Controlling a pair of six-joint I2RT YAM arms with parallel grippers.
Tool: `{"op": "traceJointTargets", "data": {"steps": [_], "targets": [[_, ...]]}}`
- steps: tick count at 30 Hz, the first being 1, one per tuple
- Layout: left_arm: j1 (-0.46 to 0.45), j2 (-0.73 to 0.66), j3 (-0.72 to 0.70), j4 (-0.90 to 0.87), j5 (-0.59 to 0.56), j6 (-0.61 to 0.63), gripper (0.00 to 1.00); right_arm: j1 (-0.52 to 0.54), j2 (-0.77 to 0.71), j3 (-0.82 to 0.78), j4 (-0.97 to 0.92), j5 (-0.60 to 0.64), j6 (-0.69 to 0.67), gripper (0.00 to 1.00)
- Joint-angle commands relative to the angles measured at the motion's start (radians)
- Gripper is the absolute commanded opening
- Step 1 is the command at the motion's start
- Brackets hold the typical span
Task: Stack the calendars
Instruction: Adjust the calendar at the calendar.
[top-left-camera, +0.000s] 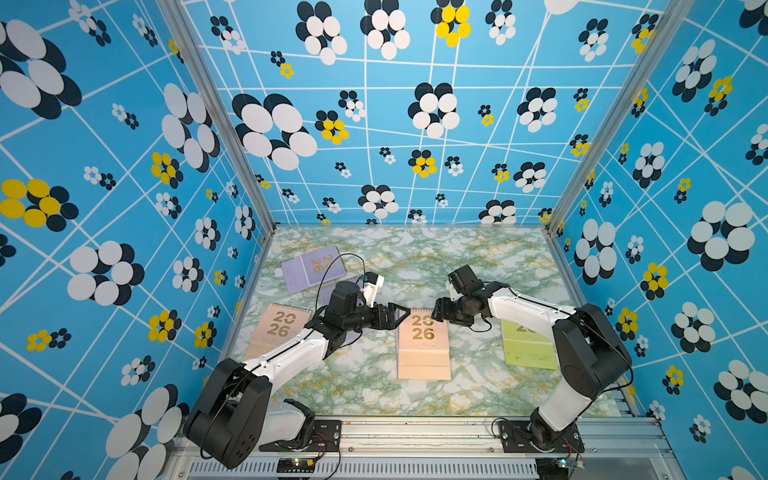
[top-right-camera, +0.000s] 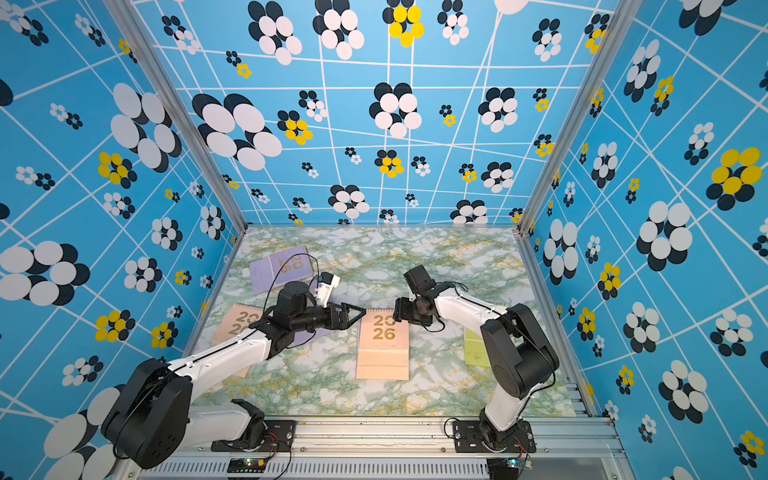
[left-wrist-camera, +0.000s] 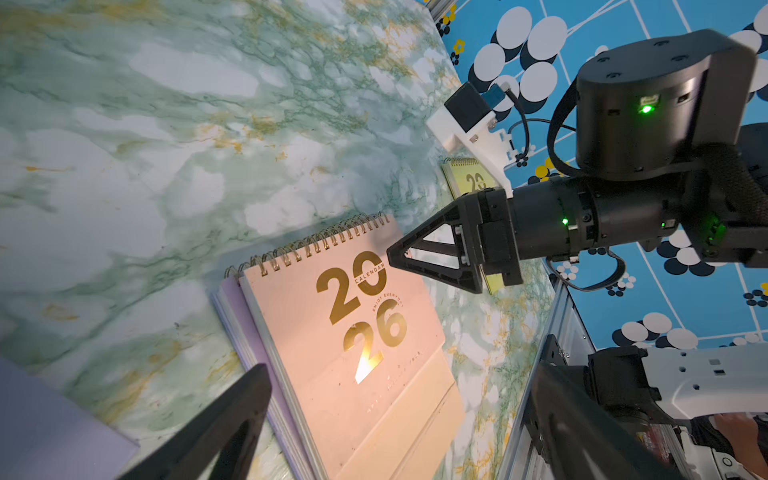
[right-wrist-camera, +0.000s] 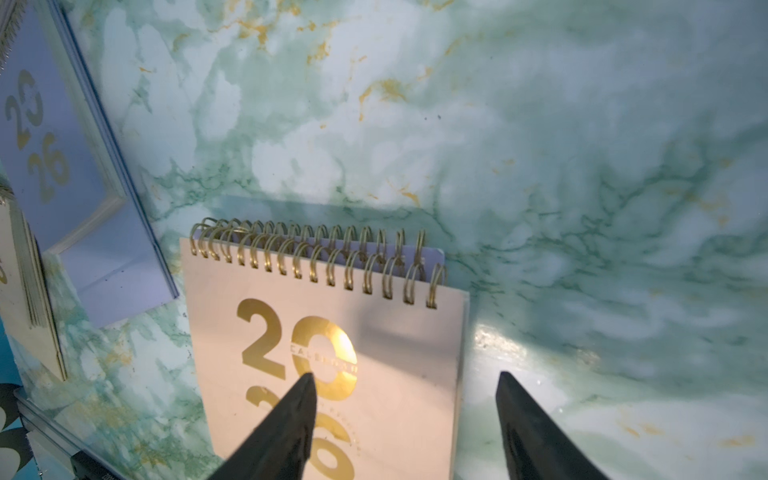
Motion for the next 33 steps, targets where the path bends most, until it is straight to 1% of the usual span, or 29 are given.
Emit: {"op": "traceJointTargets", "data": {"steps": [1, 14, 26, 33], "targets": [[-0.014, 0.037, -0.013, 0.07, -0.02, -0.039, 1.0, -0.007, 0.027, 0.026, 0.009, -0.03, -0.022, 0.7], [-0.04, 0.219, -0.006, 0.133, -0.044, -0.079, 0.99, -0.017, 0.043, 0.026, 0.018, -0.042, -0.041, 0.7], [-0.053, 0.321, 0.011, 0.168, -0.086, -0.083, 0.99, -0.018, 0.058, 0.032, 0.03, -0.057, -0.051, 0.69], [-0.054, 0.359, 0.014, 0.22, -0.071, -0.107, 1.0, -0.018, 0.07, 0.04, 0.033, -0.062, -0.052, 0.69]]}}
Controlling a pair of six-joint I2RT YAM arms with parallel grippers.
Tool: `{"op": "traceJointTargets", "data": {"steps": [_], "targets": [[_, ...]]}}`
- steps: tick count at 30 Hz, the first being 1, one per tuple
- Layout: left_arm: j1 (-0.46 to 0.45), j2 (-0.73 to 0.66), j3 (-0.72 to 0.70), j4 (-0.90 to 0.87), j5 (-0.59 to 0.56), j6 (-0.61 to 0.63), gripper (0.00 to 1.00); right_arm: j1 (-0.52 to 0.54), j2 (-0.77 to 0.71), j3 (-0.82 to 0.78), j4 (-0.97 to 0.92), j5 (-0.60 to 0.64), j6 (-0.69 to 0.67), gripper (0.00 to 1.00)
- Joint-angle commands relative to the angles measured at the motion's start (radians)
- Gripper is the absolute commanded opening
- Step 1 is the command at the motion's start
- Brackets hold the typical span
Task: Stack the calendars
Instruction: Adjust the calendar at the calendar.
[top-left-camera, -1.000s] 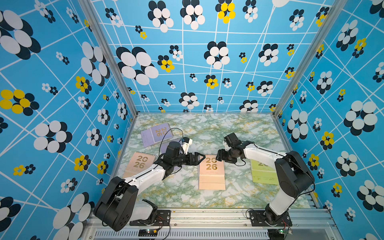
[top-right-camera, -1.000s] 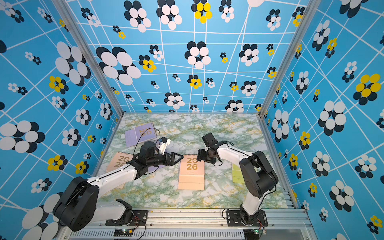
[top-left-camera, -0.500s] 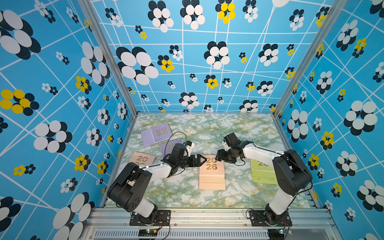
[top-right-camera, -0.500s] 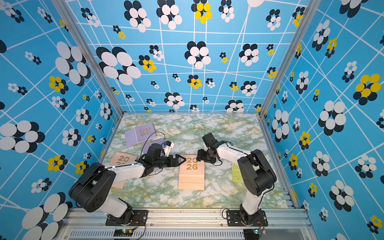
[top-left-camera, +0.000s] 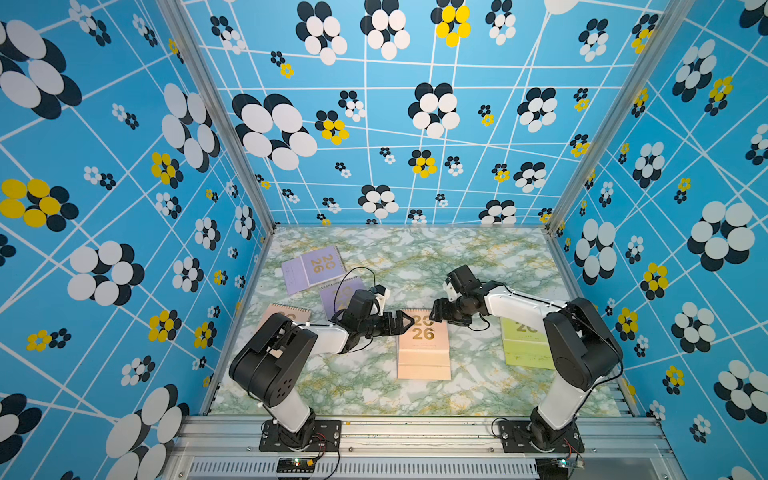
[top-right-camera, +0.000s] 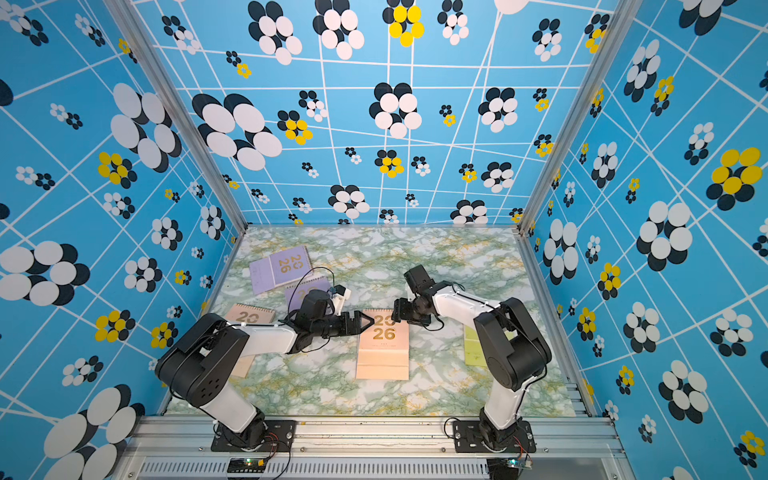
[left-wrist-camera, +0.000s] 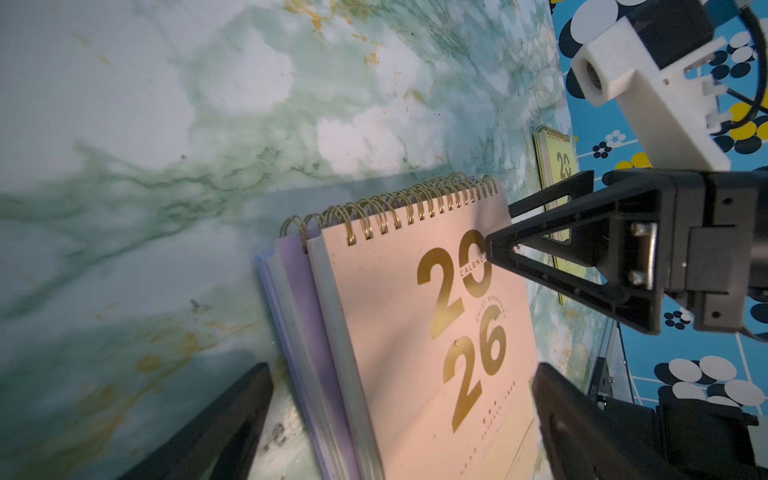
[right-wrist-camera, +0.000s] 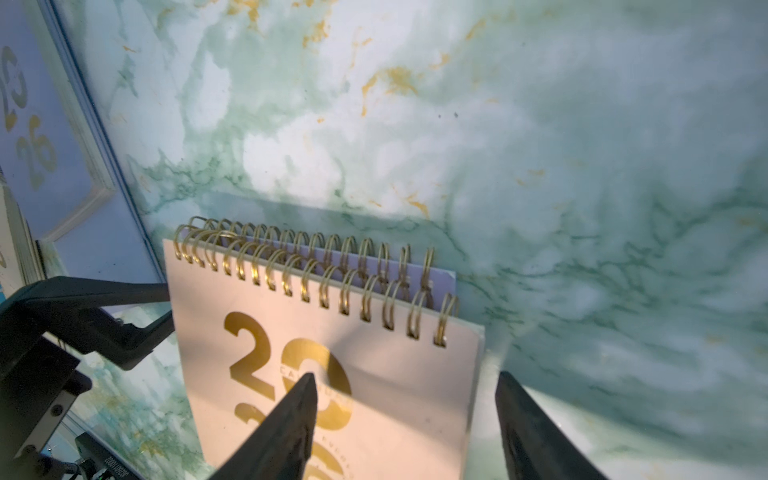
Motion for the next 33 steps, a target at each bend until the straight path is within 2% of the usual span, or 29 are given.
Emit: {"op": "traceJointTargets", "data": {"steps": [1, 33], "targets": [[-0.007, 0.03, 0.017, 0.035, 0.001, -0.017, 1.0, -0.006, 0.022, 0.026, 0.008, -0.01, -0.02, 0.69], [-0.012, 0.067, 0.039, 0.065, 0.026, -0.037, 0.99, -0.003, 0.012, 0.04, 0.021, -0.052, -0.056, 0.68]]}}
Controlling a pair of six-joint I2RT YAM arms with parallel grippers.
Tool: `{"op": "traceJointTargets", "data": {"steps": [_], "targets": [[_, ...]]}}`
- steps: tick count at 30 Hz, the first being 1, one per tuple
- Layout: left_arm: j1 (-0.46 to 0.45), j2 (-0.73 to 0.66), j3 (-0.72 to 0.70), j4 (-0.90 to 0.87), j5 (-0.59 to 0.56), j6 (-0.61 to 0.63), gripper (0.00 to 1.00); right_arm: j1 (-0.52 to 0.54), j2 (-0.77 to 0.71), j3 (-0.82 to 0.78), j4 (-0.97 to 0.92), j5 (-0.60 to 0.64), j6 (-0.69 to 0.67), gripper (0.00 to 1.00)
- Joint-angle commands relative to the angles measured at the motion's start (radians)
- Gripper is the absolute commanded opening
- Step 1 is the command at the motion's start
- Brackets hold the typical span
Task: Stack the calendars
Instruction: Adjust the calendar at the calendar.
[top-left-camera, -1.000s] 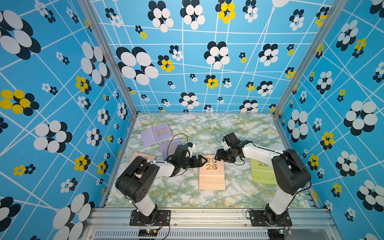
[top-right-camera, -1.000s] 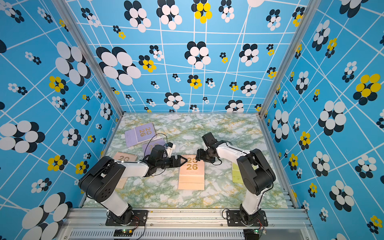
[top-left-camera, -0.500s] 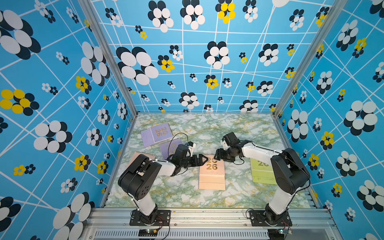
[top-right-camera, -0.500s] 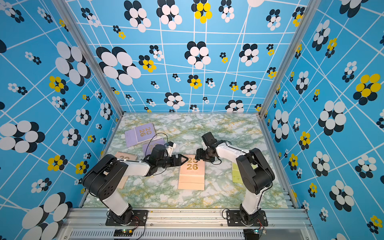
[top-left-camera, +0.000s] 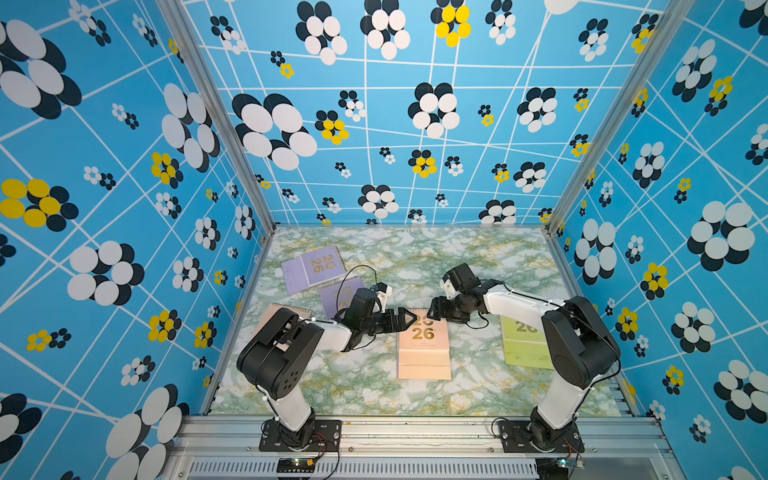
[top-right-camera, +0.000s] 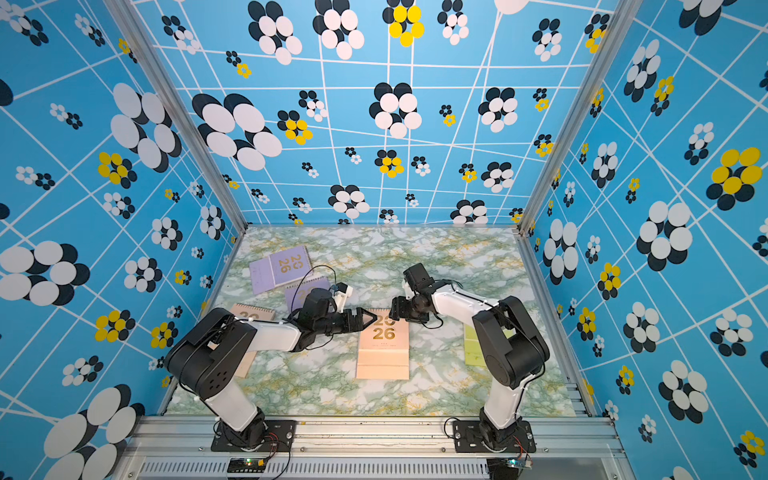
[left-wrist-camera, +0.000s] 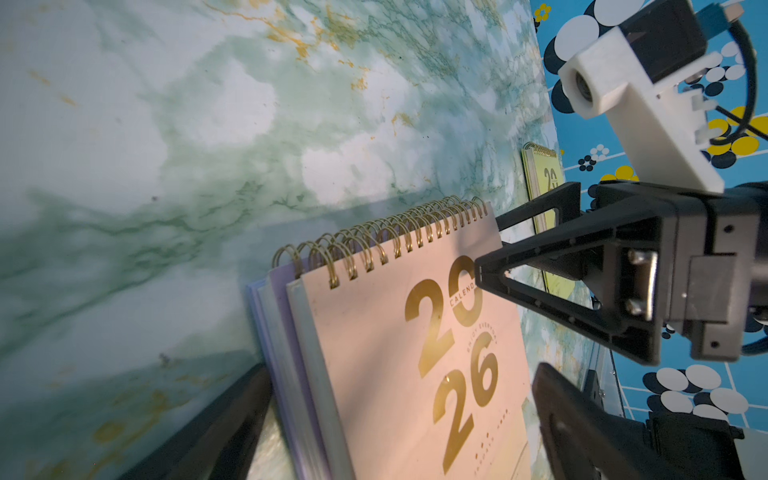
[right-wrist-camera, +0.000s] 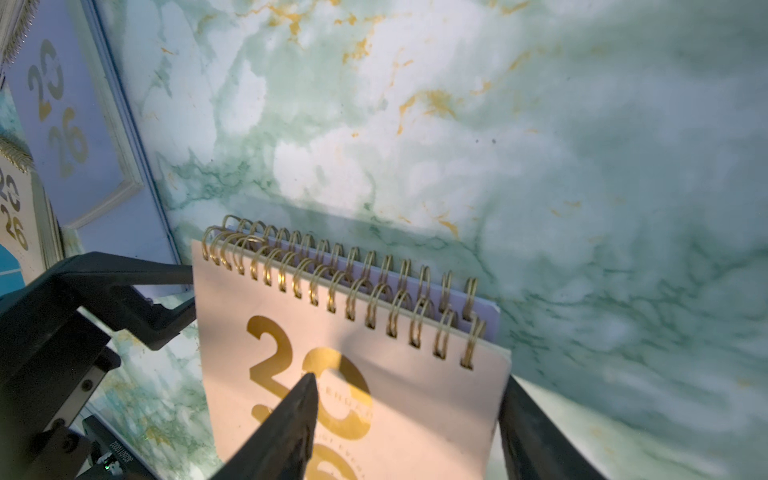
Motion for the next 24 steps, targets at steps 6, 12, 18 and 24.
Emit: {"op": "traceJointTargets", "data": {"steps": [6, 12, 18, 24], "targets": [[-0.01, 0.013, 0.019, -0.013, 0.017, -0.004, 0.99, 0.002, -0.003, 0.024, 0.006, -0.024, -0.013, 0.68], [-0.009, 0.008, 0.017, -0.014, 0.017, -0.002, 1.0, 0.007, 0.0, 0.025, 0.007, -0.025, -0.01, 0.68], [-0.009, 0.004, 0.015, -0.013, 0.015, -0.003, 1.0, 0.016, 0.004, 0.033, 0.002, -0.023, -0.012, 0.69], [-0.009, -0.001, 0.011, -0.015, 0.013, -0.001, 0.99, 0.019, 0.004, 0.036, -0.004, -0.017, -0.01, 0.69]]}}
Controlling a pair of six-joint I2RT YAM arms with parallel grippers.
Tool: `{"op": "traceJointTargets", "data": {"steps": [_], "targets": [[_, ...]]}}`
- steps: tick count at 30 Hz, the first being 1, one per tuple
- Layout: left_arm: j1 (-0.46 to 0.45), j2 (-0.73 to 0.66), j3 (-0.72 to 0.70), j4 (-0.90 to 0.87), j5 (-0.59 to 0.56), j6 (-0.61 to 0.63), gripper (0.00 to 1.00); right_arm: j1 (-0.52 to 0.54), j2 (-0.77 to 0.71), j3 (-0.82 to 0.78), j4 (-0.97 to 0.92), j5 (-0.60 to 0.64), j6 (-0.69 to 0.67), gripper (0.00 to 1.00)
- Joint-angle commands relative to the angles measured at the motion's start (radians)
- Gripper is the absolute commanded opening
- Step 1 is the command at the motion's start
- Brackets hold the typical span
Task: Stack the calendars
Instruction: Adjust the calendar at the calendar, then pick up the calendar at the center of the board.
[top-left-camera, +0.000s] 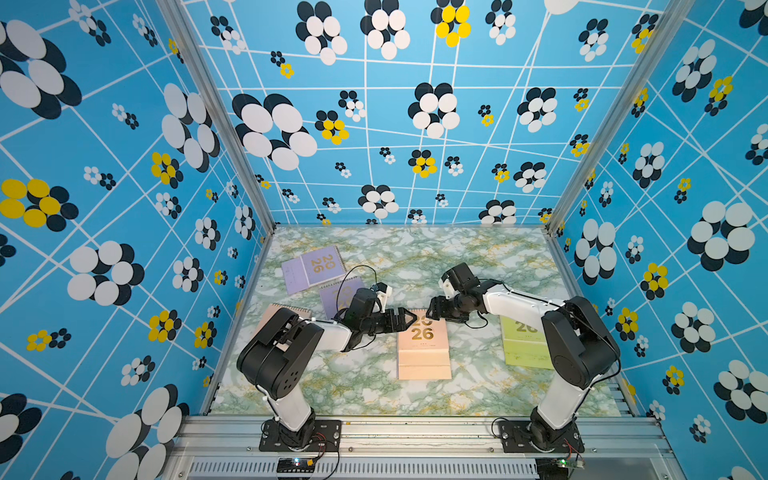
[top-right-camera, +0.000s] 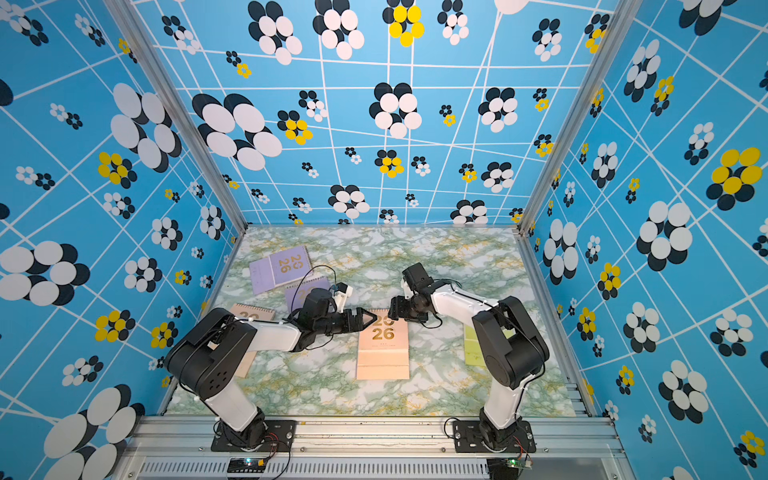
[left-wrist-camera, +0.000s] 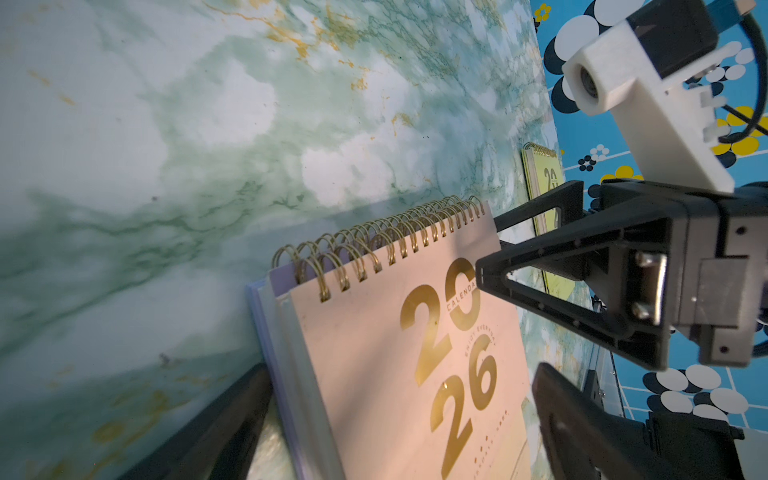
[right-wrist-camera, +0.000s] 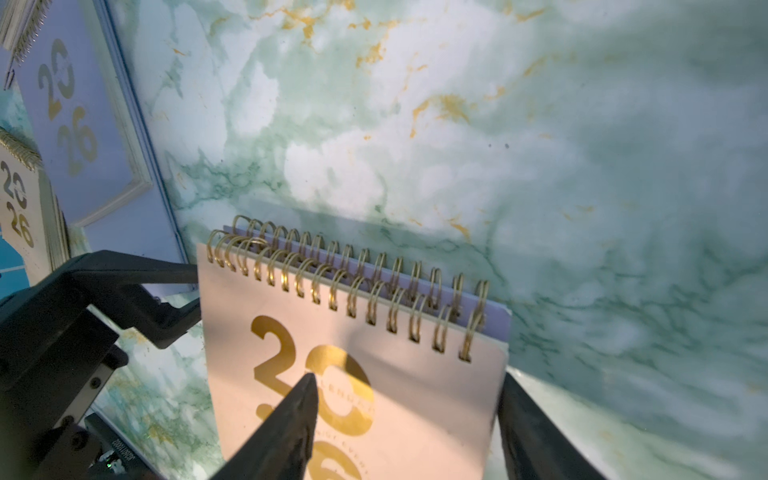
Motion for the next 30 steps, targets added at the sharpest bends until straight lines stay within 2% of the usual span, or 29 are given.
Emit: {"op": "traceJointTargets", "data": {"steps": [1, 5, 8, 13, 15, 20, 22, 30], "targets": [[-0.009, -0.001, 0.011, -0.016, 0.013, 0.0, 1.0, 0.011, 0.005, 0.029, -0.004, -0.015, -0.01, 0.68], [-0.009, -0.008, 0.009, -0.025, 0.008, 0.005, 0.99, 0.011, 0.004, 0.027, -0.014, 0.008, -0.002, 0.68], [-0.007, -0.027, 0.011, -0.05, -0.007, 0.02, 0.99, 0.006, -0.017, 0.029, -0.051, 0.07, -0.003, 0.69], [-0.003, -0.115, 0.03, -0.167, -0.066, 0.084, 1.0, -0.083, -0.122, -0.016, -0.079, 0.098, -0.001, 0.75], [0.0, -0.167, 0.049, -0.233, -0.102, 0.123, 1.0, -0.146, -0.181, -0.048, -0.09, 0.105, -0.004, 0.81], [0.009, -0.288, 0.114, -0.371, -0.174, 0.208, 1.0, -0.339, -0.301, -0.105, -0.151, 0.12, -0.019, 0.89], [0.012, -0.324, 0.144, -0.417, -0.192, 0.239, 1.0, -0.442, -0.334, -0.126, -0.166, 0.118, -0.027, 0.98], [0.05, -0.398, 0.227, -0.473, -0.182, 0.286, 0.99, -0.776, -0.363, -0.18, -0.217, 0.072, -0.052, 0.99]]}}
